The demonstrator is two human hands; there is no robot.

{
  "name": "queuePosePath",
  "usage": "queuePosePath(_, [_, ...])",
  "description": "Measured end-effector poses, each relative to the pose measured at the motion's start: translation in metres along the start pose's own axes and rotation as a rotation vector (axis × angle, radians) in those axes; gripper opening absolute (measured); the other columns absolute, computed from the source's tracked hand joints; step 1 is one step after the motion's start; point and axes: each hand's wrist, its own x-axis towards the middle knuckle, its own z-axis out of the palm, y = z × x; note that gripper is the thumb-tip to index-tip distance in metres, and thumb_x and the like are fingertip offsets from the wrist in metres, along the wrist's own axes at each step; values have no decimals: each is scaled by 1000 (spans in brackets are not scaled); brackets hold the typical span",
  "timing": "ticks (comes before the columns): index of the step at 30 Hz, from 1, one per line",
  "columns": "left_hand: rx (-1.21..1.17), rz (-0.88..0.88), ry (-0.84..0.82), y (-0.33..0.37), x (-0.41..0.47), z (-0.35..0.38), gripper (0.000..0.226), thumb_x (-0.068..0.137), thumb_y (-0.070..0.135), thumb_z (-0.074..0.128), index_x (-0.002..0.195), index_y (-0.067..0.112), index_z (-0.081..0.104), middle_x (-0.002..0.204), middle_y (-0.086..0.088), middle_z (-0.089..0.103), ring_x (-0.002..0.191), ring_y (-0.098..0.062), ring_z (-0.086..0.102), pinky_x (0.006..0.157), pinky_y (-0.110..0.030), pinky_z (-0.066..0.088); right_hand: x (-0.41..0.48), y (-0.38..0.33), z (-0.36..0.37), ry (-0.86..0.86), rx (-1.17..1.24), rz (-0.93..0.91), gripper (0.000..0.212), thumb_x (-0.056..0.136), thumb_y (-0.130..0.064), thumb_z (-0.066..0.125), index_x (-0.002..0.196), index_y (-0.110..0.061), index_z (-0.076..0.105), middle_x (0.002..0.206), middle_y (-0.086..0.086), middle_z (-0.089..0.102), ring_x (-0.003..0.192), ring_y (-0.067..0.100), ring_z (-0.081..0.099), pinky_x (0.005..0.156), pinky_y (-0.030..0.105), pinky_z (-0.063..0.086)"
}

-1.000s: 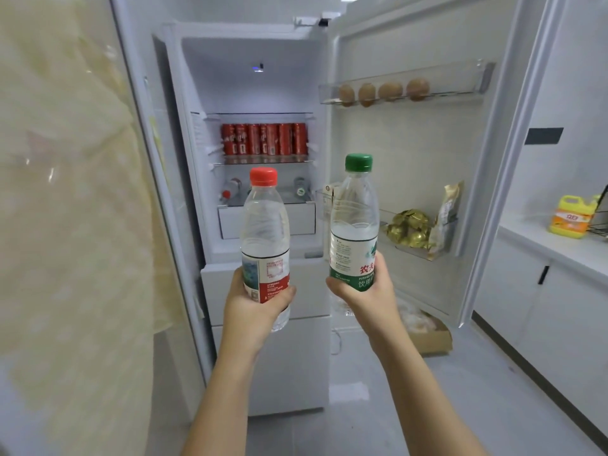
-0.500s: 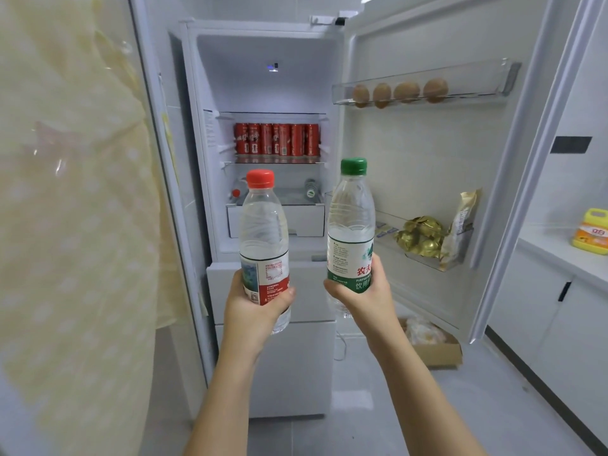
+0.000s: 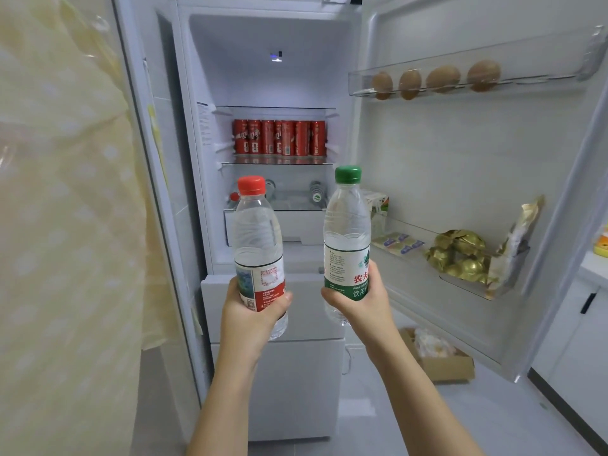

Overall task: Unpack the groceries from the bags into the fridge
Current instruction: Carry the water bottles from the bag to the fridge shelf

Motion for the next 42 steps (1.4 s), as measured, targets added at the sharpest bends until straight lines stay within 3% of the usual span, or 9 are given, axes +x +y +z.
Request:
queuePosePath(3, [-6,-6,-18,-15,40,6,45,68,18,87,95,37,56,83,29,69,74,6,67,56,-6,47,34,16,13,6,-19,-5,53,71,-10,78,114,-31,54,100,-3,70,90,14,68,71,24,56])
queuePosePath(8, [-10,-20,-44,-27,117,12,45,68,17,87,99,33,58,85,17,72,76,1,68,67,-20,49,99,31,39,35,-27,0,53,69,-10,79,112,-30,55,96,-6,69,82,7,67,65,17,52])
queuePosePath(14, [22,3,-78,-47,200,16,44,69,17,86,95,35,55,82,20,70,73,4,67,57,-9,47,163,57,71,92,-27,4,57,65,-18,79,115,-32,54,97,-10,69,86,8,67,66,17,52])
queuePosePath(23, [56,-74,-74,-91,264,19,46,68,18,87,96,37,55,89,13,70,72,4,66,66,-29,53,214,113,96,121,-51,98,57,72,-13,83,115,-35,53,101,-14,68,89,1,66,66,16,52])
queuePosePath(30, [92,-120,-52,-125,297,33,46,69,19,86,95,38,54,83,24,69,73,9,64,56,-11,47,256,154,104,109,-75,150,57,73,-14,82,111,-42,50,103,-19,66,89,-7,63,68,14,52])
queuePosePath(35, [101,-146,1,-161,322,52,48,69,15,87,100,34,55,98,13,70,80,4,67,70,-18,49,300,197,111,78,-76,167,63,73,-8,81,117,-36,46,105,-16,65,88,-6,63,71,13,51])
queuePosePath(39, [100,-180,39,-185,354,70,52,68,12,87,104,33,55,99,7,71,84,-5,69,78,-35,57,341,229,113,18,-82,192,65,73,-10,81,120,-37,43,107,-16,63,90,-7,62,77,25,53])
queuePosePath(42, [123,-205,70,-204,375,81,52,67,15,88,100,36,54,97,11,70,86,-7,69,81,-41,58,368,249,115,-24,-74,202,68,74,-9,81,122,-37,41,111,-16,61,91,-11,61,71,13,52])
